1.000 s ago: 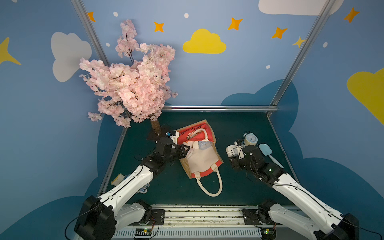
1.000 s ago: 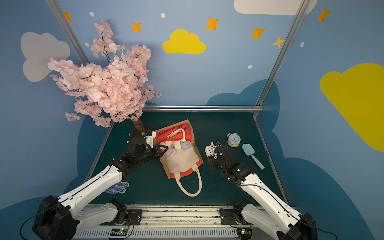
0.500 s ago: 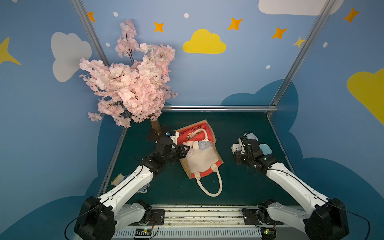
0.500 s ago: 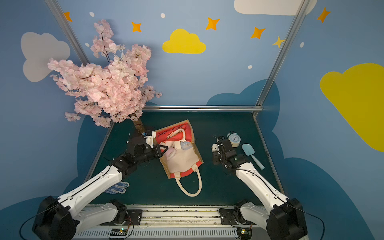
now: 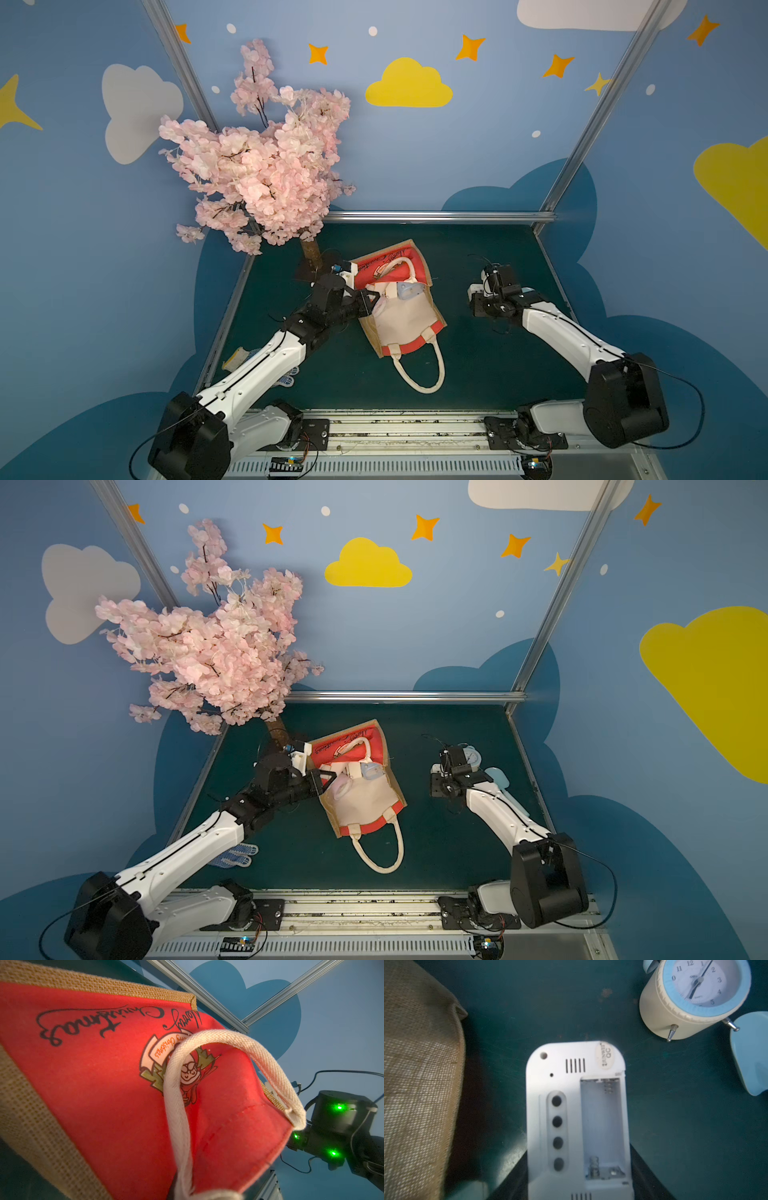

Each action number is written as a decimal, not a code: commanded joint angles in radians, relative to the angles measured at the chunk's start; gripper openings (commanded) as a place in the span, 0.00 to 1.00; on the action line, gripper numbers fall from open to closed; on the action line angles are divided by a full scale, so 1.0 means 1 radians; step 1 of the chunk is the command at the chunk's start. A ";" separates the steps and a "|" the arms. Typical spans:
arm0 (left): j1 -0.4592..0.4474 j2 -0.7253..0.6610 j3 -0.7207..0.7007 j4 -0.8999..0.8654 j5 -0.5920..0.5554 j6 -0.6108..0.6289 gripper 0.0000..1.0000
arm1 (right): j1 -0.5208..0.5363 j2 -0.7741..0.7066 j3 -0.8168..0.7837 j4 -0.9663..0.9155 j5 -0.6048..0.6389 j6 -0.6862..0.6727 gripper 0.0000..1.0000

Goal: Take the alarm clock out of the canvas bag
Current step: Place the alarm at the center of the board.

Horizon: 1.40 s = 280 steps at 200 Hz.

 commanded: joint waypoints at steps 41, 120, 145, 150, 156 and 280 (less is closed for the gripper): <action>0.008 -0.009 -0.014 -0.008 -0.014 -0.001 0.12 | -0.050 0.181 0.125 0.066 -0.006 -0.020 0.37; 0.008 -0.025 -0.030 -0.012 -0.024 0.002 0.12 | -0.081 0.387 0.306 0.015 -0.001 -0.024 0.36; 0.008 -0.029 -0.032 -0.012 -0.025 0.002 0.12 | -0.097 0.418 0.344 0.000 -0.007 -0.026 0.36; 0.008 -0.030 -0.032 -0.012 -0.025 0.002 0.12 | -0.102 0.426 0.353 -0.007 -0.011 -0.026 0.36; 0.008 -0.031 -0.032 -0.012 -0.026 0.003 0.12 | -0.108 0.433 0.364 -0.014 -0.014 -0.025 0.36; 0.009 -0.035 -0.036 -0.003 -0.023 -0.002 0.12 | -0.157 0.611 0.564 -0.126 -0.044 -0.069 0.36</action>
